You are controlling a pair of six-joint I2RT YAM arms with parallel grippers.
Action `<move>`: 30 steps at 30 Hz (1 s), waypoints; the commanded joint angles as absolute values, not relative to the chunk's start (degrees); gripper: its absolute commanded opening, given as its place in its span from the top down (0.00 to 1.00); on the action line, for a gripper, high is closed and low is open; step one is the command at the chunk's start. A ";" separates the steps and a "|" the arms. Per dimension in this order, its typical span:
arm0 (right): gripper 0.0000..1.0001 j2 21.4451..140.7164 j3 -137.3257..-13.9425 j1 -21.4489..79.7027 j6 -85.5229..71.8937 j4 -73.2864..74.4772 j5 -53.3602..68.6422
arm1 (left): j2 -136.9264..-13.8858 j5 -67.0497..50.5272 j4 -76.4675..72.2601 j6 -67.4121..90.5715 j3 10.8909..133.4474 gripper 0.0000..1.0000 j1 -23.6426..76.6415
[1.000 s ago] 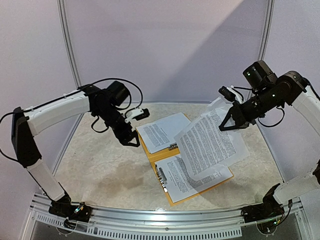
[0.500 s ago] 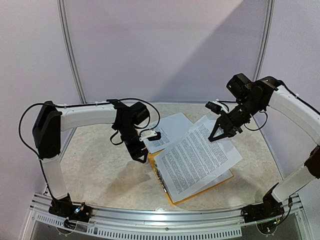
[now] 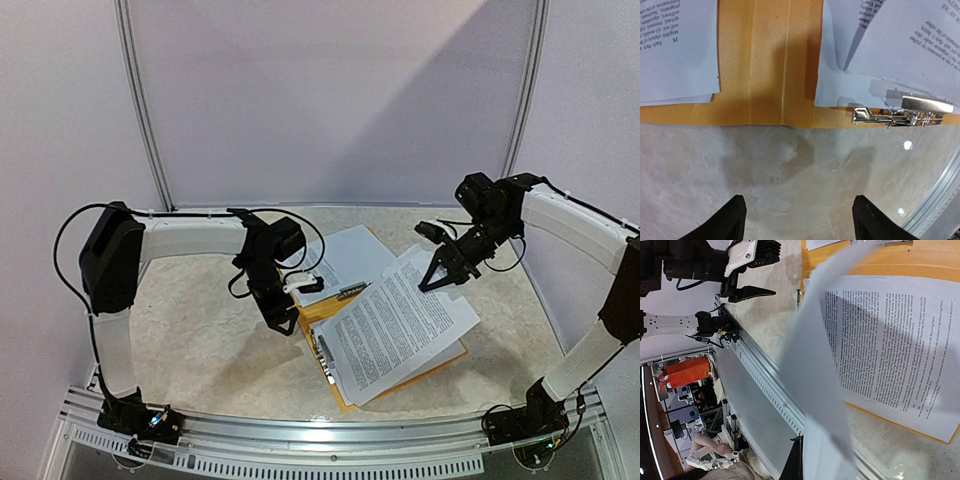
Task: Put the files into the folder
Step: Place the file in the spring clip on the folder.
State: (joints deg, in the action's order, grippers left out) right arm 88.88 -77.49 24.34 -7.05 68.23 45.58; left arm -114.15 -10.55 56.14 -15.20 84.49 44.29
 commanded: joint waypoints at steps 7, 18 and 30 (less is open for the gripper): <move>1.00 93.21 -77.27 22.63 -3.78 66.02 45.98 | -115.96 -10.21 55.27 -14.90 85.25 0.25 45.27; 1.00 99.32 -79.09 22.04 -0.62 66.63 45.83 | -116.08 -9.82 55.45 -14.97 85.44 0.25 45.35; 0.80 101.88 -79.19 22.02 0.47 65.30 42.03 | -116.26 -9.88 55.61 -15.03 85.43 0.25 45.44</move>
State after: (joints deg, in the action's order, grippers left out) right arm 100.27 -78.06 22.33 0.01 66.37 44.16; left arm -114.89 -9.82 56.14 -15.11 84.49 44.42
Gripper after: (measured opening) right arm 0.125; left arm 0.747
